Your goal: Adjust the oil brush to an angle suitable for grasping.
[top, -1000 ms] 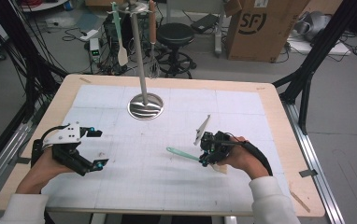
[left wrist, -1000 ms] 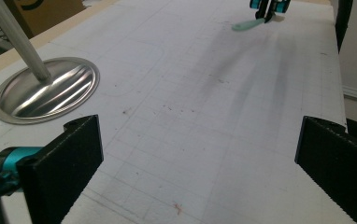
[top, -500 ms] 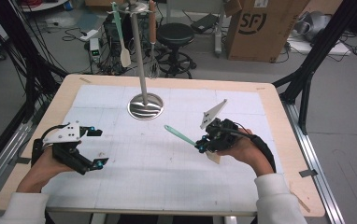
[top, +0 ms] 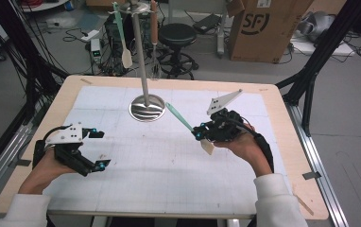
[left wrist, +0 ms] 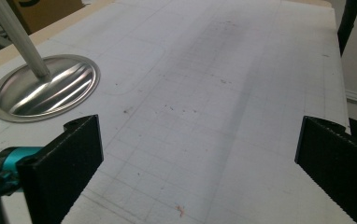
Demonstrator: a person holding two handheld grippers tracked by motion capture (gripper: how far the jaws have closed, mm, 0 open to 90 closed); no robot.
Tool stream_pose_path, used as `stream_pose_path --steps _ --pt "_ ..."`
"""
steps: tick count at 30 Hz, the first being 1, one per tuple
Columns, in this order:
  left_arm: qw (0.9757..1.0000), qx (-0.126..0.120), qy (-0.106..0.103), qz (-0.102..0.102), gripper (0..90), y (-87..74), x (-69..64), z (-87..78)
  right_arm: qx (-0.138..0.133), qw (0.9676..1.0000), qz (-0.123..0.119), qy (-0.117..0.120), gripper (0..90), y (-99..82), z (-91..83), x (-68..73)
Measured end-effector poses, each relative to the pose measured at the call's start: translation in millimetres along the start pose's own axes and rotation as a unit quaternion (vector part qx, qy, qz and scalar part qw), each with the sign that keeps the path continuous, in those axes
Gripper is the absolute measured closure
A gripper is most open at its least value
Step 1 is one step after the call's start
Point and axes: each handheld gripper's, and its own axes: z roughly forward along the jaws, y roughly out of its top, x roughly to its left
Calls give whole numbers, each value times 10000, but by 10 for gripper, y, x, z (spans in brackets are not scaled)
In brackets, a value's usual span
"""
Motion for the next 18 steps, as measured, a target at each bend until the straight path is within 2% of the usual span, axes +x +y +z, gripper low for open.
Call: stream_pose_path --steps 4,8,18 --pt "10000 26 -3 -17 17 -10 6 6 -300 9995 56 -8 824 43 -35 -19" --pt "10000 33 -1 -21 17 -14 4 4 -393 9991 97 -86 824 94 -34 -20" --pt "10000 21 2 -37 17 -30 2 -8 -561 9984 109 -39 824 214 9 6"
